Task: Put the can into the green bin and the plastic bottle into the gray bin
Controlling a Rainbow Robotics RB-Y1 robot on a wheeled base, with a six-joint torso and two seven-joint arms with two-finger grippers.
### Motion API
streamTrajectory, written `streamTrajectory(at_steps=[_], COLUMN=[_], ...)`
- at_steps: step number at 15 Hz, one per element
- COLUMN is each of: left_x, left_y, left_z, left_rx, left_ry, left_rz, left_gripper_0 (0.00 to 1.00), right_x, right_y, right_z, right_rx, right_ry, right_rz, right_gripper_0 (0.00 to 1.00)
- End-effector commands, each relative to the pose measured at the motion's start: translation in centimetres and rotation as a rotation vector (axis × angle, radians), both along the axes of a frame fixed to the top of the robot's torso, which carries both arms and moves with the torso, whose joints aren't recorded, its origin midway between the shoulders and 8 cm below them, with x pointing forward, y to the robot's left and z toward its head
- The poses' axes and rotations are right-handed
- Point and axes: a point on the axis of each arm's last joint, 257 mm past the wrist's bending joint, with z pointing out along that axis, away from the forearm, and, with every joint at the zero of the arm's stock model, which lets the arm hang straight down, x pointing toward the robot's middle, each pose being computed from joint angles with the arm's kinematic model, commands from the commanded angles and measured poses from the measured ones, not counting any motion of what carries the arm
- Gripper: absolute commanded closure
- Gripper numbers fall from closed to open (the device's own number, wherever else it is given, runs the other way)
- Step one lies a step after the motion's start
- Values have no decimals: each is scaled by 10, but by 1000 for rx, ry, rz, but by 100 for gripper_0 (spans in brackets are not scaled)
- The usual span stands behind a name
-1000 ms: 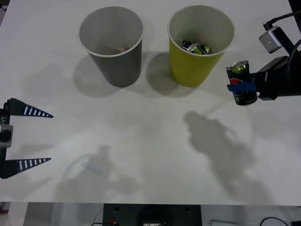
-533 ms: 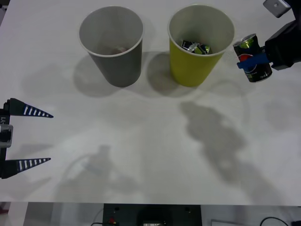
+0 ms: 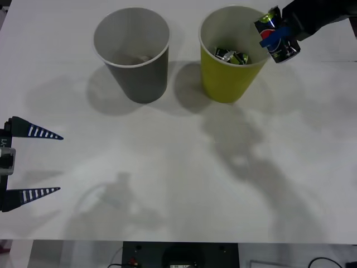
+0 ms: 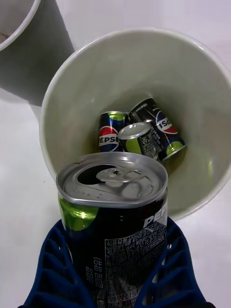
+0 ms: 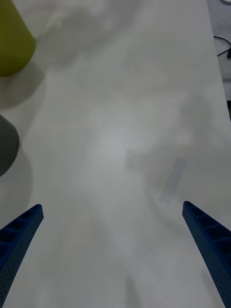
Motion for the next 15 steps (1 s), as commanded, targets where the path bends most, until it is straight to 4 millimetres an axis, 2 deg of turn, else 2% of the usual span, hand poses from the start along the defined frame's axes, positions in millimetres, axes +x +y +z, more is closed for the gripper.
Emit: streamTrajectory(at_steps=[1,5,7,8,9,12,13,15], left_x=[0,0,0,0,0,0,0,0], left_y=[0,0,0,0,0,0,0,0], left_z=[0,0,0,0,0,0,0,0], left_rx=[0,0,0,0,0,0,0,0], left_ry=[0,0,0,0,0,0,0,0], left_rz=[0,0,0,0,0,0,0,0], left_gripper_0=[0,0,0,0,0,0,0,0], right_x=[27,64,71,71,71,71,71,70], right_y=[20,43,46,46,46,46,44,43], right_z=[8,9,4,3,3,2,3,5], right_rx=[7,-39,-83,-92,-104,-135,-137,-133], right_ry=[7,-22,-43,-46,-52,-69,-70,-72], right_rz=[-26,-70,-73,-70,-58,-11,-10,-4], right_gripper_0=[100,100,100,93,79,4,0,0])
